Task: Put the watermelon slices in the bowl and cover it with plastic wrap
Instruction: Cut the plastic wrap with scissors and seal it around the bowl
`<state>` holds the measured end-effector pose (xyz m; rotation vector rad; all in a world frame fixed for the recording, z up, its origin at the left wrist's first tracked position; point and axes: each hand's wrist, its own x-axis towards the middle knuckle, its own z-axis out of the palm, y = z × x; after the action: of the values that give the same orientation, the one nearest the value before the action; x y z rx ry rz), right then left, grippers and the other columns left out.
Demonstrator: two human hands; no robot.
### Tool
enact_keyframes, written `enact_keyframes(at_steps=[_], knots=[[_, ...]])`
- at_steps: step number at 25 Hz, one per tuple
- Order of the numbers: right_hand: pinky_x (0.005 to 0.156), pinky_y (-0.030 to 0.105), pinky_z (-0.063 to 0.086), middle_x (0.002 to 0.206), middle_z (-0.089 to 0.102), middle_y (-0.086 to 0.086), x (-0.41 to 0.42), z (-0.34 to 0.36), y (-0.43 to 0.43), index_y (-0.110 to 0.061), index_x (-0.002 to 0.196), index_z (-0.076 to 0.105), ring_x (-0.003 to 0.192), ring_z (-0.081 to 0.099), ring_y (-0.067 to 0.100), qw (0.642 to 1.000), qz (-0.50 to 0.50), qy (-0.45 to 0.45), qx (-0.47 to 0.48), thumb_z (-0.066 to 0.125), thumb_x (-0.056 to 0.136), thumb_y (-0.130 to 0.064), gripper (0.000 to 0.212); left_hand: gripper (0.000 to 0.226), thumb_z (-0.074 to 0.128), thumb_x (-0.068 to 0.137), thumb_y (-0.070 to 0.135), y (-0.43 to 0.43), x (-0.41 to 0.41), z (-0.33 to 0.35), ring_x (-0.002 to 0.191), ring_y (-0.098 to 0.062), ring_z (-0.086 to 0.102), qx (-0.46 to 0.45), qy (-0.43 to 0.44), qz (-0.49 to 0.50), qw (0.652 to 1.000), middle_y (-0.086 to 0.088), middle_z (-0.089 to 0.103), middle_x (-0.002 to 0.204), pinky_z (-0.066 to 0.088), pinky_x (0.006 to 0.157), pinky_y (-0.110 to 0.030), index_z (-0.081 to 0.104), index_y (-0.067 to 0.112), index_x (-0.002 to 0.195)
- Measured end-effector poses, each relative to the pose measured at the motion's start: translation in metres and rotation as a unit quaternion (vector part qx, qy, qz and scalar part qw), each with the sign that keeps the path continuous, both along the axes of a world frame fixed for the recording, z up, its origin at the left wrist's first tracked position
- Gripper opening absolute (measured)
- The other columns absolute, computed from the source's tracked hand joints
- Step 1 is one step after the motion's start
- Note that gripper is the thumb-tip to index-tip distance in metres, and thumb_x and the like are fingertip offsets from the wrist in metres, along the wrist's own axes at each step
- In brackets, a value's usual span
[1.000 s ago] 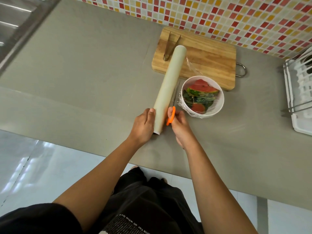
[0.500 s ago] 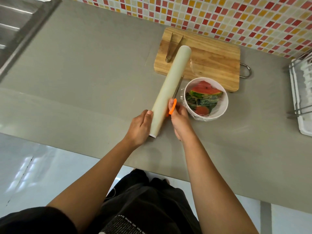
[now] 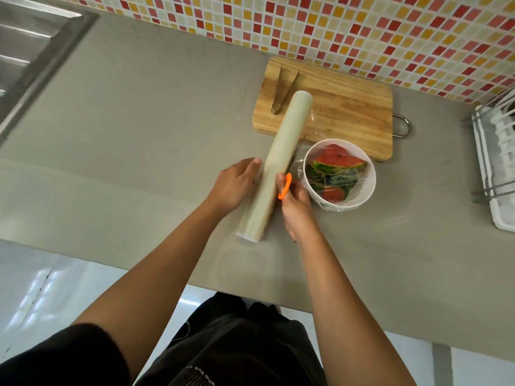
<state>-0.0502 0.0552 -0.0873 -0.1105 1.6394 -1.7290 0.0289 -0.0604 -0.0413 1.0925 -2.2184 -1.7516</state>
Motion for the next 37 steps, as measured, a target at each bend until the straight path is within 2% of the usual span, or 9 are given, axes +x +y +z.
enact_keyframes(at_steps=[3,6,11,13,19,24,27,30,37], knots=[[0.097,0.033,0.047,0.113,0.069,0.002,-0.001,0.0,0.003,-0.02,0.109,0.063,0.109,0.063,0.014,1.0,0.021,0.02,0.006,0.061,0.081,-0.049,0.04,0.043,0.048,0.089,0.057,-0.011,-0.038,0.008,0.101,-0.023,0.063,0.086,-0.038,-0.048,0.994,-0.004,0.066,0.109,0.051,0.093,-0.041,0.063,0.022,0.111],[0.095,0.032,0.048,0.112,0.07,-0.003,0.001,0.003,0.005,-0.026,0.107,0.062,0.108,0.063,0.01,0.999,0.031,0.02,0.006,0.061,0.077,-0.057,0.044,0.04,0.058,0.088,0.049,-0.016,-0.049,0.008,0.087,-0.019,0.065,0.126,-0.044,-0.085,0.987,-0.004,0.067,0.096,0.053,0.082,-0.037,0.064,0.013,0.104],[0.082,0.021,0.046,0.096,0.07,-0.013,0.016,0.003,0.007,-0.025,0.096,0.055,0.094,0.065,-0.003,0.999,-0.022,-0.017,0.046,0.062,0.06,-0.071,0.059,0.042,0.059,0.087,0.048,-0.027,-0.047,0.004,0.083,-0.017,0.065,0.15,-0.021,-0.069,0.986,-0.006,0.069,0.097,0.053,0.073,-0.03,0.066,0.011,0.105],[0.084,0.023,0.047,0.098,0.069,-0.01,0.016,0.004,0.004,-0.023,0.097,0.054,0.095,0.065,-0.001,0.999,-0.019,-0.029,0.038,0.063,0.059,-0.071,0.062,0.041,0.06,0.087,0.048,-0.028,-0.047,0.004,0.081,-0.017,0.066,0.143,-0.019,-0.074,0.987,-0.006,0.07,0.096,0.052,0.07,-0.028,0.067,0.011,0.102],[0.091,0.028,0.047,0.104,0.069,-0.001,0.005,0.003,-0.009,-0.016,0.101,0.056,0.103,0.064,0.009,0.999,-0.02,-0.022,-0.019,0.064,0.072,-0.058,0.052,0.039,0.061,0.086,0.049,-0.033,-0.044,0.004,0.091,-0.023,0.068,0.138,-0.022,-0.073,0.988,-0.009,0.071,0.103,0.056,0.078,-0.035,0.068,0.013,0.098],[0.078,0.019,0.049,0.092,0.067,-0.005,0.007,0.0,-0.014,-0.015,0.095,0.053,0.089,0.064,0.002,0.999,-0.028,-0.021,-0.006,0.062,0.075,-0.054,0.044,0.039,0.061,0.085,0.049,-0.041,-0.039,0.003,0.094,-0.027,0.067,0.127,-0.026,-0.073,0.989,-0.011,0.069,0.104,0.054,0.081,-0.04,0.068,0.013,0.098],[0.075,0.014,0.045,0.089,0.064,-0.008,0.002,0.002,-0.018,-0.018,0.092,0.053,0.084,0.061,-0.004,1.0,-0.004,0.012,0.025,0.057,0.087,-0.046,0.029,0.041,0.062,0.084,0.048,-0.047,-0.037,0.002,0.091,-0.028,0.067,0.115,-0.028,-0.074,0.99,-0.014,0.069,0.103,0.054,0.083,-0.041,0.068,0.011,0.098],[0.069,0.012,0.043,0.078,0.058,-0.011,0.0,0.006,-0.018,-0.02,0.085,0.05,0.07,0.056,-0.009,0.999,-0.02,0.016,0.025,0.055,0.09,-0.037,0.018,0.038,0.062,0.085,0.047,-0.052,-0.035,0.003,0.082,-0.023,0.066,0.12,-0.022,-0.073,0.99,-0.011,0.068,0.096,0.053,0.077,-0.037,0.068,0.011,0.094],[0.074,0.026,0.039,0.071,0.048,-0.001,0.033,0.01,0.002,-0.017,0.078,0.044,0.069,0.046,0.011,0.995,0.009,-0.072,0.063,0.064,0.073,-0.058,0.046,0.031,0.061,0.087,0.045,-0.06,-0.035,0.002,0.077,-0.019,0.064,0.135,-0.03,-0.087,0.987,-0.004,0.066,0.088,0.048,0.065,-0.027,0.067,0.016,0.092]])
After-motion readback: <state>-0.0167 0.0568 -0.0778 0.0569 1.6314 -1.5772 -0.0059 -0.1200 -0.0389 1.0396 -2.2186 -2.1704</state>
